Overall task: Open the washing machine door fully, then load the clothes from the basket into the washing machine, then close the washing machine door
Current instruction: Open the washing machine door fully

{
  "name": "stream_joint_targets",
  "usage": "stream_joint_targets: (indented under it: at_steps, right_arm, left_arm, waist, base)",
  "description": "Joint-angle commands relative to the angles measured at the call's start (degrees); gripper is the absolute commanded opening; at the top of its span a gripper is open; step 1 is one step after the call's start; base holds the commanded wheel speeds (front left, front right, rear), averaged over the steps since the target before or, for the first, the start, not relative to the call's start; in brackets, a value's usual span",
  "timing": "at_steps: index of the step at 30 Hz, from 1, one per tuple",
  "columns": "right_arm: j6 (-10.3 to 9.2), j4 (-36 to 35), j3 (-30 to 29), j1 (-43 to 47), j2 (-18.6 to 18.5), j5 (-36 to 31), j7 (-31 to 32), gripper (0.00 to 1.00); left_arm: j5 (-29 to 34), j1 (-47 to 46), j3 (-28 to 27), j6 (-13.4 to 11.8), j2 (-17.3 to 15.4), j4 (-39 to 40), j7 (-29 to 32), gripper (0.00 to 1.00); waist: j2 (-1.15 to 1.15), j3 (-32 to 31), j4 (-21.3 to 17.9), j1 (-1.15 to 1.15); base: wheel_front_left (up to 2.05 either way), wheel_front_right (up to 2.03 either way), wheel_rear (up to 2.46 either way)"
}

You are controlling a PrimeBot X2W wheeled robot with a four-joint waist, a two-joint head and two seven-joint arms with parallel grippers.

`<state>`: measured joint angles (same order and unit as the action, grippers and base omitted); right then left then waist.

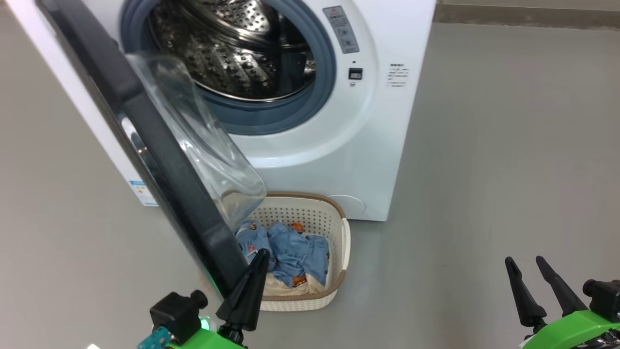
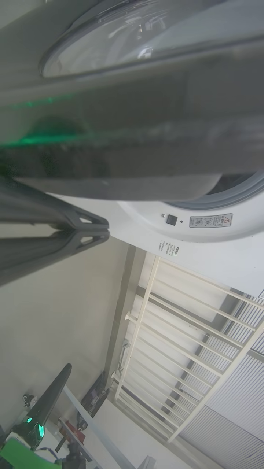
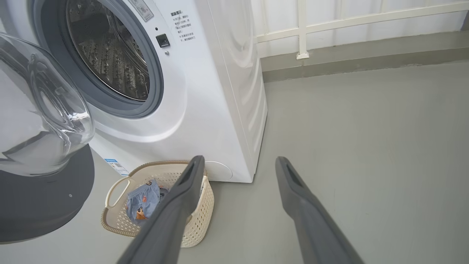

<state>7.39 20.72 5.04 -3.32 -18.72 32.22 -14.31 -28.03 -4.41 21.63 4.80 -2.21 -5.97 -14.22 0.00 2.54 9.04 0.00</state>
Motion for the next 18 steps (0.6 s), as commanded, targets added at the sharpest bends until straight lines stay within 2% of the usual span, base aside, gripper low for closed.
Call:
stream_joint_targets:
  at_steps: [1, 18]
  right_arm:
    - [0.10, -1.53, 0.84, 0.31, -1.44, -0.67, -0.69, 1.00]
    - [0.10, -1.51, 0.68, 0.41, -1.41, -0.72, -0.69, 1.00]
  left_arm:
    - [0.43, -0.78, -3.25, -0.84, -1.33, 1.41, -0.75, 0.00]
    - [1.32, 0.91, -3.49, -3.16, -2.90, 4.05, -0.02, 0.00]
  waist:
    - [0.00, 0.30, 1.46, 0.00]
    - [0.00, 0.77, 8.47, 0.00]
  base:
    - [0.00, 0.00, 0.00]
    - [0.00, 0.00, 0.00]
